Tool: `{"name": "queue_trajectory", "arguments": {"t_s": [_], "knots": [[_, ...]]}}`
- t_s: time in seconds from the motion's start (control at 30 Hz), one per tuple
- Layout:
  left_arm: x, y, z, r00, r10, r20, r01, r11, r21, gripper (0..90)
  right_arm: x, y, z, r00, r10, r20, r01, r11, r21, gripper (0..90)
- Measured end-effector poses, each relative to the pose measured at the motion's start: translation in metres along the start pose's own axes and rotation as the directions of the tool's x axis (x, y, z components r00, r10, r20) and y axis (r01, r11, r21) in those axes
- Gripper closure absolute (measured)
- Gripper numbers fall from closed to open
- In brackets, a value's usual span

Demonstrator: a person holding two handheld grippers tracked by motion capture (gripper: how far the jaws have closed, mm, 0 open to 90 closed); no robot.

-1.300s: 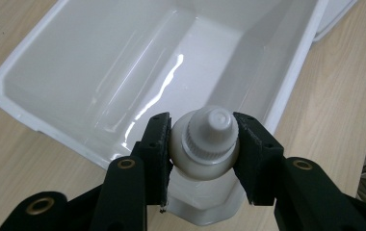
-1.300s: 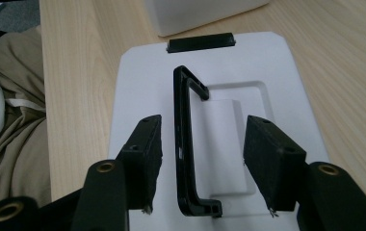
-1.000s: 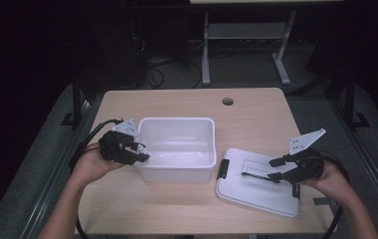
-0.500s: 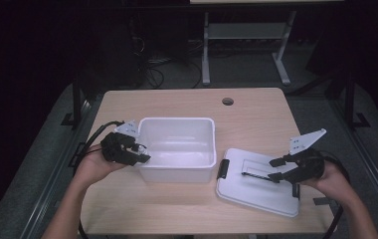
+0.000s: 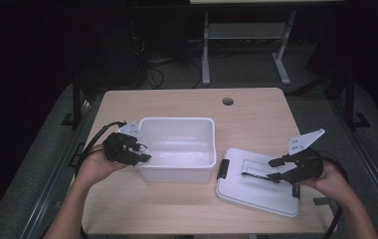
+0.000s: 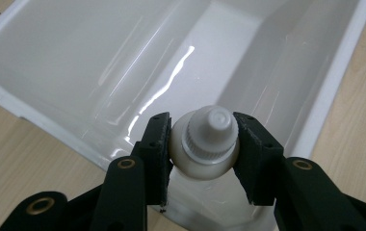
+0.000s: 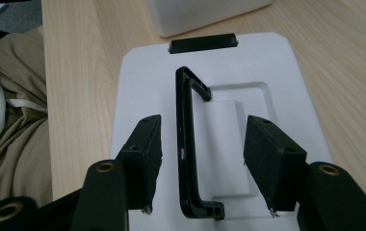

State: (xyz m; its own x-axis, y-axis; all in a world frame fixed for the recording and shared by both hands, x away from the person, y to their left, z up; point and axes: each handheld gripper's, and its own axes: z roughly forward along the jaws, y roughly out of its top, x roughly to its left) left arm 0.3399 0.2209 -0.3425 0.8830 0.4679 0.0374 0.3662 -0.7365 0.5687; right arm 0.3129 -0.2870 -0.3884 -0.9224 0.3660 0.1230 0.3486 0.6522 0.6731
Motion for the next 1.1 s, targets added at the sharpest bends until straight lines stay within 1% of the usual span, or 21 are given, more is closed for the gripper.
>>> {"name": "queue_trajectory", "arguments": {"t_s": [0.17, 0.2, 0.5, 0.6, 0.67, 0.77, 0.83, 0.97, 1.0, 1.03, 1.1], "knots": [[0.002, -0.002, 0.004, 0.9999, -0.011, -0.001, 0.011, 0.9999, 0.002, 59.6, 0.000, -0.001, 0.000, 1.0000, 0.000, -0.001, 0.000, 1.000, -0.005, 47.1], [0.002, -0.002, 0.005, 0.9999, -0.016, 0.002, 0.016, 0.9999, -0.004, 59.6, 0.000, -0.001, -0.001, 1.0000, 0.001, 0.000, -0.001, 1.000, -0.006, 47.1], [0.002, -0.003, 0.004, 1.0000, -0.006, 0.004, 0.006, 1.0000, -0.004, 59.3, -0.001, -0.002, 0.001, 1.0000, 0.002, -0.003, -0.002, 1.000, -0.003, 47.0], [0.001, -0.002, 0.001, 1.0000, -0.009, -0.001, 0.009, 0.9996, -0.026, 58.1, -0.001, -0.001, 0.001, 1.0000, 0.001, -0.002, -0.001, 1.000, -0.003, 47.0], [0.001, -0.002, 0.000, 1.0000, -0.002, -0.002, 0.002, 0.9997, -0.025, 59.9, -0.001, -0.001, 0.001, 1.0000, -0.001, -0.001, 0.001, 1.000, -0.002, 47.0], [0.001, -0.002, -0.001, 1.0000, -0.007, 0.003, 0.007, 0.9996, -0.029, 59.9, -0.001, 0.000, 0.001, 1.0000, -0.003, 0.000, 0.003, 1.000, -0.005, 47.0], [0.001, -0.002, -0.002, 1.0000, -0.001, -0.001, 0.001, 0.9995, -0.032, 59.9, -0.001, 0.000, 0.002, 1.0000, 0.001, -0.002, -0.001, 1.000, 0.000, 47.0], [-0.001, -0.002, -0.005, 1.0000, -0.001, 0.001, 0.001, 0.9995, -0.032, 59.7, -0.001, -0.001, 0.003, 1.0000, -0.003, -0.002, 0.003, 1.000, 0.001, 46.9], [-0.001, -0.001, -0.006, 1.0000, -0.002, 0.003, 0.003, 0.9995, -0.031, 59.6, -0.001, -0.001, 0.003, 1.0000, 0.002, -0.003, -0.002, 1.000, 0.005, 46.9], [-0.002, -0.001, -0.007, 1.0000, -0.001, 0.004, 0.001, 0.9995, -0.031, 59.5, -0.001, -0.001, 0.004, 1.0000, -0.003, -0.004, 0.003, 1.000, 0.006, 46.9], [-0.003, 0.001, -0.010, 1.0000, 0.009, -0.002, -0.010, 0.9994, -0.033, 59.1, 0.000, -0.001, 0.004, 1.0000, 0.004, -0.005, -0.004, 1.000, 0.006, 46.8]]}}
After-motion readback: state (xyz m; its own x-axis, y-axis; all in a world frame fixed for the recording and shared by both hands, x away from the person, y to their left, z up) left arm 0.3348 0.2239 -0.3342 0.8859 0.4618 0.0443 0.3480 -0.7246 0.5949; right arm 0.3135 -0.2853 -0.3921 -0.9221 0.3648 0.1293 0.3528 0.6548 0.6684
